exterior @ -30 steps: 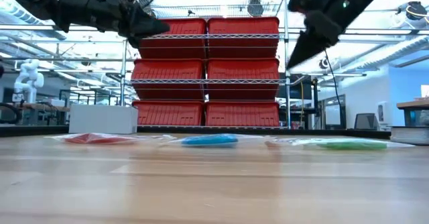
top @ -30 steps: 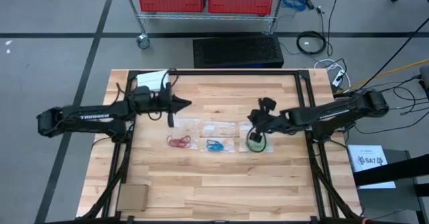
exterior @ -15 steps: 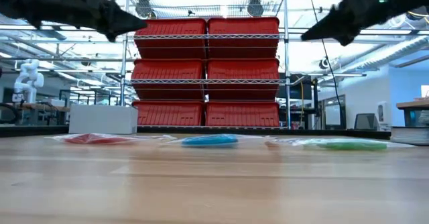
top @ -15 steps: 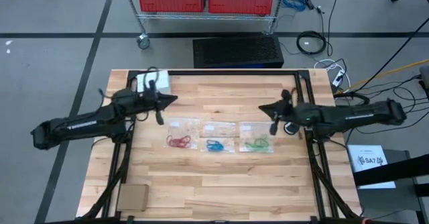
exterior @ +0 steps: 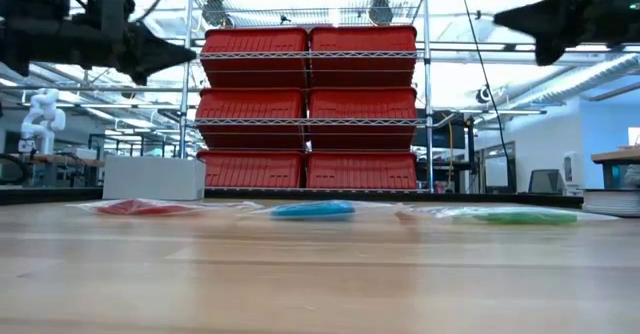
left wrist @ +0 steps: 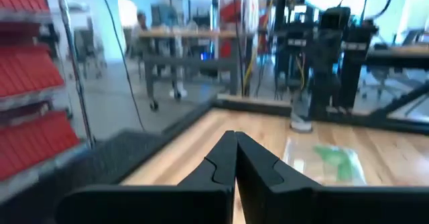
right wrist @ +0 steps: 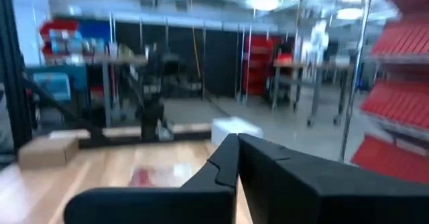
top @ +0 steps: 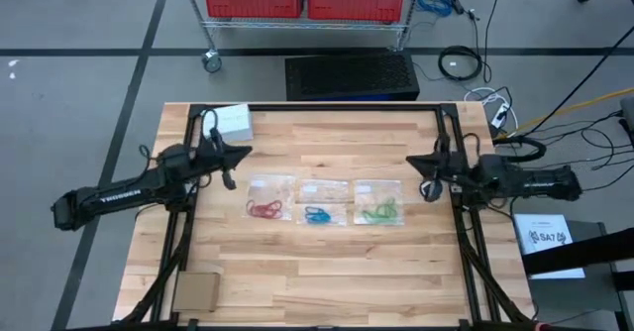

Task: Sort rubber bands
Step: Return to Home Position

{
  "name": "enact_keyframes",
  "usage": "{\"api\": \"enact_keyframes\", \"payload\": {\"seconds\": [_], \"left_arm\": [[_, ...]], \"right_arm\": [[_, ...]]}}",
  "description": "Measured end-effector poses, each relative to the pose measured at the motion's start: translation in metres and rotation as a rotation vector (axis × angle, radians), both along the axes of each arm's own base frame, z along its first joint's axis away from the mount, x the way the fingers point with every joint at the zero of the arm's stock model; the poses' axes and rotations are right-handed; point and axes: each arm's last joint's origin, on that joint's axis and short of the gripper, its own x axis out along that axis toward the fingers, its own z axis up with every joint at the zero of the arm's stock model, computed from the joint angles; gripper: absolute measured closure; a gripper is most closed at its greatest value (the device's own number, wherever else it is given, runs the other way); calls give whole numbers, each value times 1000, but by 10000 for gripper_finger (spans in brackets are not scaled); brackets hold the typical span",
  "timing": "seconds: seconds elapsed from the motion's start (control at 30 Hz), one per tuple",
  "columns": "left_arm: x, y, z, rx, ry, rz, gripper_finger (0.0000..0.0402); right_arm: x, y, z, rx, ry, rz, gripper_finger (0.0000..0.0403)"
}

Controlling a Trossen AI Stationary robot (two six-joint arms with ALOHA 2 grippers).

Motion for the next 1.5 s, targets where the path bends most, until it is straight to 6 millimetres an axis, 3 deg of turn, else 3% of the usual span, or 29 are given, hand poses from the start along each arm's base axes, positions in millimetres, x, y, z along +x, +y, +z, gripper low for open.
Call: {"api": "enact_keyframes", "payload": {"seconds": [0.17,0.37,0.67,0.93,1.1,1.2,1.5], "left_arm": [[-11,-4,1,52,-80,24,391],[-17,-3,-10,58,-98,113,391],[-15,1,-16,42,-39,164,391],[-22,0,-12,79,-75,191,391],[-32,-4,-13,82,-84,235,391],[-30,-1,-25,47,-10,280,391],[-30,-1,-25,71,0,295,391]], "right_arm": [[-20,-2,-1,-55,-120,-15,403],[-14,-15,-12,-67,-71,-164,403],[-10,-37,-37,23,-52,-150,403],[-17,-36,-25,-41,-59,-124,403],[-18,-38,-38,-12,15,-216,403],[-16,-41,-49,-16,80,-270,403],[-15,-42,-54,-18,145,-282,403]]}}
